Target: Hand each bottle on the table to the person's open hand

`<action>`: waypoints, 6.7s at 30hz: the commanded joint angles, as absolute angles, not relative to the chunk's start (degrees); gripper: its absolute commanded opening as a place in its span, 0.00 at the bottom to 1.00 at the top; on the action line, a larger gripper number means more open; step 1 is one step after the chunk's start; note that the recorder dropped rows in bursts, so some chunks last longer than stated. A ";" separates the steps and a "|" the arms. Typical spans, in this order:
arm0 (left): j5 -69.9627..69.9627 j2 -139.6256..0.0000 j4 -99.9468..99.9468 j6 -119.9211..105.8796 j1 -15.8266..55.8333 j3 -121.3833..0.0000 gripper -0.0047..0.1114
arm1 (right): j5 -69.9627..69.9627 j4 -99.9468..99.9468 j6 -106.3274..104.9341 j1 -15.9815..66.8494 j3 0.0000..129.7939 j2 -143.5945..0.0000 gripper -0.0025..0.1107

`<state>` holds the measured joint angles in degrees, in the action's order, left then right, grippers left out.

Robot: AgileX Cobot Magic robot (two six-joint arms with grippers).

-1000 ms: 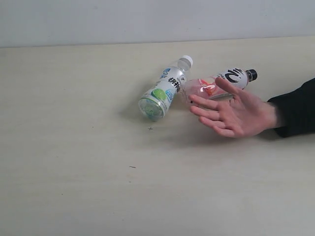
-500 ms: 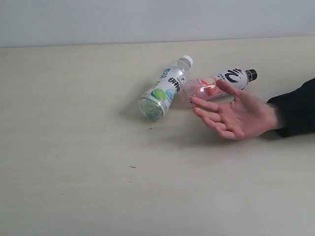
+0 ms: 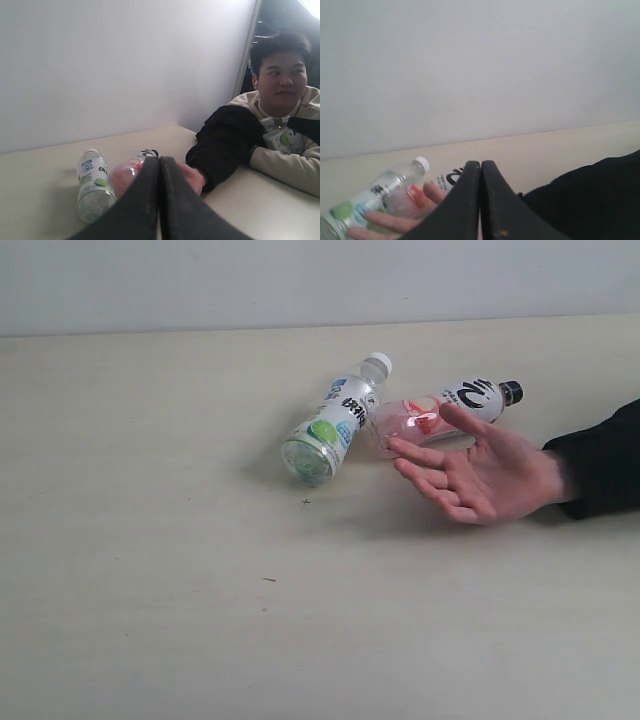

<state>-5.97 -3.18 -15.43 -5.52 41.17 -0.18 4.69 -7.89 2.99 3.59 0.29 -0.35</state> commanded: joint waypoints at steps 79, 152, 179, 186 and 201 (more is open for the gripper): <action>-5.95 -3.09 -15.54 -5.54 41.05 0.00 0.04 | 64.42 0.43 -47.60 8.71 99.29 -114.90 0.39; -5.95 -3.09 -15.54 -5.54 41.05 0.00 0.04 | 52.58 15.59 -66.97 17.34 99.29 -130.73 0.63; -5.95 -3.09 -15.54 -5.54 41.05 0.00 0.04 | 54.47 33.33 -41.38 17.34 99.29 -121.10 0.02; -5.95 -3.09 -15.54 -5.54 41.05 0.00 0.04 | 61.19 34.52 -15.65 17.34 99.29 -113.07 0.02; -5.95 -3.09 -15.54 -5.54 41.05 0.00 0.04 | 69.96 0.49 -8.07 10.60 95.75 -105.86 0.02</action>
